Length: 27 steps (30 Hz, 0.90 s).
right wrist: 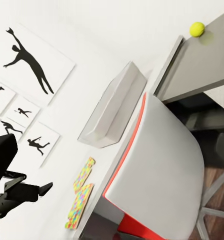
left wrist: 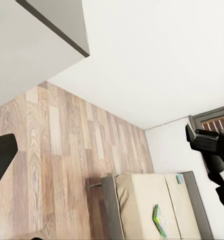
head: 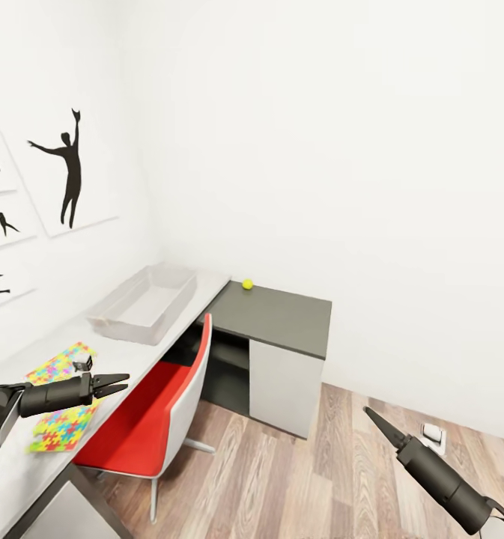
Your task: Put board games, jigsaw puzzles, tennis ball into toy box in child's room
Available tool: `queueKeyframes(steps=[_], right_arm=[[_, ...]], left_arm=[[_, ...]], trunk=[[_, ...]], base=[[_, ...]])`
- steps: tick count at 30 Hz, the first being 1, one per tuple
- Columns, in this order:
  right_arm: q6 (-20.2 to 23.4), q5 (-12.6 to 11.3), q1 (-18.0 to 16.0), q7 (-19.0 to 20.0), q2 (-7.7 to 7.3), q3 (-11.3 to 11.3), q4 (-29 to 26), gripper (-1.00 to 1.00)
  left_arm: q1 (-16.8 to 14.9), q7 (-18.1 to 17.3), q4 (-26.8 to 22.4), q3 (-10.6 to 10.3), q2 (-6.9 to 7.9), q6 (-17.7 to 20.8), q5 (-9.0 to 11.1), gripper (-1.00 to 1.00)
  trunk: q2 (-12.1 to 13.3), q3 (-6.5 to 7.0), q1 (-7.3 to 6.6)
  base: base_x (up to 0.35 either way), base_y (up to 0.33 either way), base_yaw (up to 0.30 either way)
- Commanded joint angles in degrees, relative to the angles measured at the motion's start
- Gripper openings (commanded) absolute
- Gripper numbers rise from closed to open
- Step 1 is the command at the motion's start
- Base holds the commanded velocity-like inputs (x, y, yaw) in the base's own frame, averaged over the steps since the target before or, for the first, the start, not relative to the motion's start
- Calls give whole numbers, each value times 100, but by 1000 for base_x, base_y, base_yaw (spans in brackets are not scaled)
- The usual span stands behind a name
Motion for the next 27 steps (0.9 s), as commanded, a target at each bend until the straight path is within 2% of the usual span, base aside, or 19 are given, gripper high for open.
queueKeyframes(steps=[1, 5, 19, 27], right_arm=[[40, -27, -6, 4, 0, -2, 2, 100], [35, -4, -6, 4, 5, -2, -2, 100], [24, -2, -6, 4, 16, -2, -3, 100], [26, -17, -6, 4, 9, -2, -3, 100]], left_arm=[[-3, -34, -3, 10, 1, 60, -24, 100], [-3, -34, -3, 10, 1, 60, -24, 100], [-3, -34, -3, 10, -8, 60, -24, 100], [-3, -34, -3, 10, -8, 57, -24, 100]], trunk=[[-9, -8, 2], [-9, -4, 2], [-9, -2, 2], [-9, 38, 2]], base=[[-1, 1, -262], [0, 0, -117], [0, 0, -8], [0, 0, -151]])
